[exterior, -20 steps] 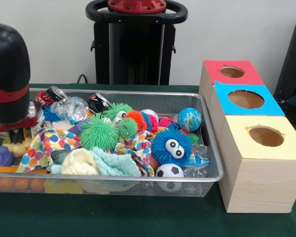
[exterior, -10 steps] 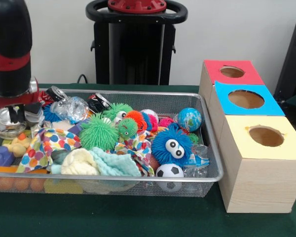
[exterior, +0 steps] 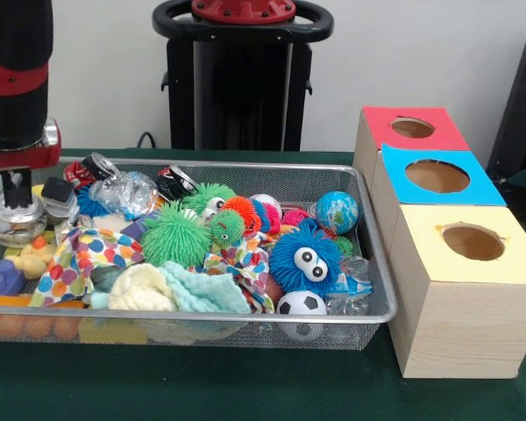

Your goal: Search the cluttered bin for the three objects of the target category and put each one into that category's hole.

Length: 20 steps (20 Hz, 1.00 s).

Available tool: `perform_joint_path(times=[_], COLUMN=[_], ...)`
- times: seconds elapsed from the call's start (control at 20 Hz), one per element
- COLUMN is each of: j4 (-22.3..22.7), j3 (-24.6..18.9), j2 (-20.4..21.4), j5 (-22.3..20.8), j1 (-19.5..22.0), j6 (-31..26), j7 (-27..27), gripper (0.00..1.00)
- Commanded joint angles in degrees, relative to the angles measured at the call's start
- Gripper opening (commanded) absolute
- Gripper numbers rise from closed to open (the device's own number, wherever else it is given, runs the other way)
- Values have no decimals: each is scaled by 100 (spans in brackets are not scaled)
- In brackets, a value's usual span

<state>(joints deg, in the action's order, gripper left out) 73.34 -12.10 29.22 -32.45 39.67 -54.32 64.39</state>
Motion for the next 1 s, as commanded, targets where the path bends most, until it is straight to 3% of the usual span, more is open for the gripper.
perform_joint_path(times=[0.05, 0.55, 0.9, 0.95, 1.0], j4=[218, -295, -797, -839, -887], j3=[-268, -300, 99, 143, 167], j2=[-634, -1433, -1658, -1670, -1684], j5=[-186, 73, -70, -53, -75], j1=[-89, -152, -479, -513, -544], j6=[825, 838, -103, -181, -245], j7=[255, 307, 126, 90, 80], gripper=[0, 0, 0, 100, 100])
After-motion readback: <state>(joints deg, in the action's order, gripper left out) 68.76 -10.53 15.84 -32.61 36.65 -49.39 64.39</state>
